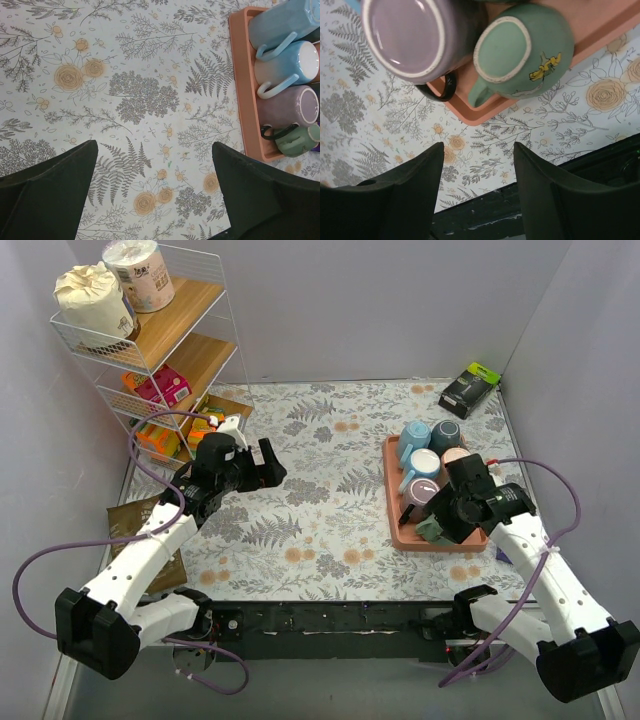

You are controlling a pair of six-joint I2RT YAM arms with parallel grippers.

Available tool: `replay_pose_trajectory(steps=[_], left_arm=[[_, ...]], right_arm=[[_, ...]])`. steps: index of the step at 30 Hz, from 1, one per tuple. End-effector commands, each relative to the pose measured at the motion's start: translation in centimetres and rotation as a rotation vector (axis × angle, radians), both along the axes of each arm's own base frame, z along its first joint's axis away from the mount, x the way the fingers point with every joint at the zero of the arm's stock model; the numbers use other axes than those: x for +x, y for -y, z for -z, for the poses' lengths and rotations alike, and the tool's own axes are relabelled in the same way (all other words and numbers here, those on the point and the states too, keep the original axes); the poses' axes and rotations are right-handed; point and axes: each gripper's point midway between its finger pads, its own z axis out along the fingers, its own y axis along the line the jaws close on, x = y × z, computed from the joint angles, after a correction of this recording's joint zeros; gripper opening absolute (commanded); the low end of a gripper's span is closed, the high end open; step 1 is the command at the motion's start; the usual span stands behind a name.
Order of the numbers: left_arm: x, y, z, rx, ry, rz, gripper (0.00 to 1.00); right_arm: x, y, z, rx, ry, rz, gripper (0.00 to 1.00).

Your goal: Turn the mug right side up

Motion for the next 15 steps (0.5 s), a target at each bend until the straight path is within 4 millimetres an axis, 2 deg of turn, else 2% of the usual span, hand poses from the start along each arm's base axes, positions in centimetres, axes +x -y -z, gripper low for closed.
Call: replay_pose_trajectory(steps=[1, 8, 15], left_arm=[[-0.1, 0.7, -1.8, -0.045, 0.06, 0.035, 0.98], [-0.3, 0.7, -3.2, -0.097, 0.105, 0.014, 0.98], [-0.6, 0.5, -4.0, -0.099, 0.132, 0.016, 0.98]], right_arm=[[0.4, 1.0, 1.0, 0.014, -0.004, 0.223, 0.63], [1.8, 0.6, 2.5, 0.022, -0.022, 0.291, 0.59], [1.7, 0.3, 3.6, 0.025, -0.106, 0.367, 0.6]])
